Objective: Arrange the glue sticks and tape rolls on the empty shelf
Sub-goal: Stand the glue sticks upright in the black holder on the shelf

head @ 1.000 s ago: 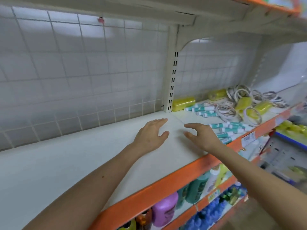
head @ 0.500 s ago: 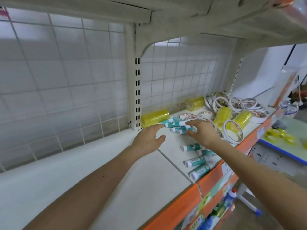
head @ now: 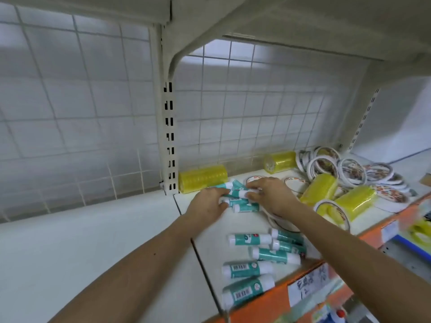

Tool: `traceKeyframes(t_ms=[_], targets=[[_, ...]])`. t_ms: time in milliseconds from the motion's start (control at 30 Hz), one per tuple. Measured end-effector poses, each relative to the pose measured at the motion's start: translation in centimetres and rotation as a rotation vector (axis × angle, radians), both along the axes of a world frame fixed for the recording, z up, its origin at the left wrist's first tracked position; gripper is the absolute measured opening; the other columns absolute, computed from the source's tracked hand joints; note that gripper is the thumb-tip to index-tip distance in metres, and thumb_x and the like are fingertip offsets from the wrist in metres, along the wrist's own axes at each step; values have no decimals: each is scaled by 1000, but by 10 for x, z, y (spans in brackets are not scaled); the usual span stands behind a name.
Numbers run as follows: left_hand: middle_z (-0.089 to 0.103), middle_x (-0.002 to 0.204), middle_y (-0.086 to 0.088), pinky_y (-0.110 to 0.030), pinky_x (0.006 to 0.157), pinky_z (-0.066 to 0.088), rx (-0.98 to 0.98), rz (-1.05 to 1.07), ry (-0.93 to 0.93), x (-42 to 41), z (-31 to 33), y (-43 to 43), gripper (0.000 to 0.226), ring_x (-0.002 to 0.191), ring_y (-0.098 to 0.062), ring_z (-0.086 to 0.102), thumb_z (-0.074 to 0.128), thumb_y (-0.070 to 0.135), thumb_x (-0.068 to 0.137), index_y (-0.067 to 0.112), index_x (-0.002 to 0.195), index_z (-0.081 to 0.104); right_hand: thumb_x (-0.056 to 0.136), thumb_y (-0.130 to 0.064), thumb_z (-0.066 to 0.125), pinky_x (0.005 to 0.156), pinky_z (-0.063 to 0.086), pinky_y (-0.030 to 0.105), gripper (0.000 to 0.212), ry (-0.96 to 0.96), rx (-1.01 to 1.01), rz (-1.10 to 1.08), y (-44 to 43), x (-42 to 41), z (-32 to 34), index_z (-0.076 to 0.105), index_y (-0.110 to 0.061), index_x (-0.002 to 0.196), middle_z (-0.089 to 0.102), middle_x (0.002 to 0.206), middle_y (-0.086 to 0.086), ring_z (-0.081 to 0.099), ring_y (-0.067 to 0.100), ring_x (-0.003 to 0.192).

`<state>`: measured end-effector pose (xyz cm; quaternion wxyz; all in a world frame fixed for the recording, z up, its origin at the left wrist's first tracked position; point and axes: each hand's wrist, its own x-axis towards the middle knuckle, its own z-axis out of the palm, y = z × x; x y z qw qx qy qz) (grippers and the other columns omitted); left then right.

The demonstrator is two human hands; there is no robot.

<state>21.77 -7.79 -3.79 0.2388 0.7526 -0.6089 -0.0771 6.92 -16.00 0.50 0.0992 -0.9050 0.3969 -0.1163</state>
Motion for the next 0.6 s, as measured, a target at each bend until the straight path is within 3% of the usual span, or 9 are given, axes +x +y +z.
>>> traceKeyframes(t_ms=[200,367,467,600], targets=[[63,121,-7,-29,94,43,-31,44,11,-6,-2,-5,37,110,-23,56,57,18,87,14,124,57,83,-41,56,84,46,33,27,-5,-52,100,-10,-4,-7,69,-25,102,64,105,0,56,20,102],[66,108,-7,-27,85,42,-68,88,24,-9,-5,-2,28,100,-24,58,55,17,88,15,115,63,82,-44,57,79,47,33,30,-52,-44,120,-18,-5,-12,70,-23,99,66,96,3,58,22,93],[65,111,-8,-24,84,41,-112,98,58,-6,-4,5,26,97,-22,60,54,13,89,13,113,64,85,-39,58,74,43,32,29,-101,-16,120,-18,-3,-9,69,-22,105,69,93,6,59,22,89],[63,115,-9,-19,85,40,-159,171,107,6,5,26,26,96,-22,61,55,9,88,10,112,65,83,-29,63,59,37,9,28,-240,60,124,-12,5,1,67,-20,109,71,97,4,54,7,66]])
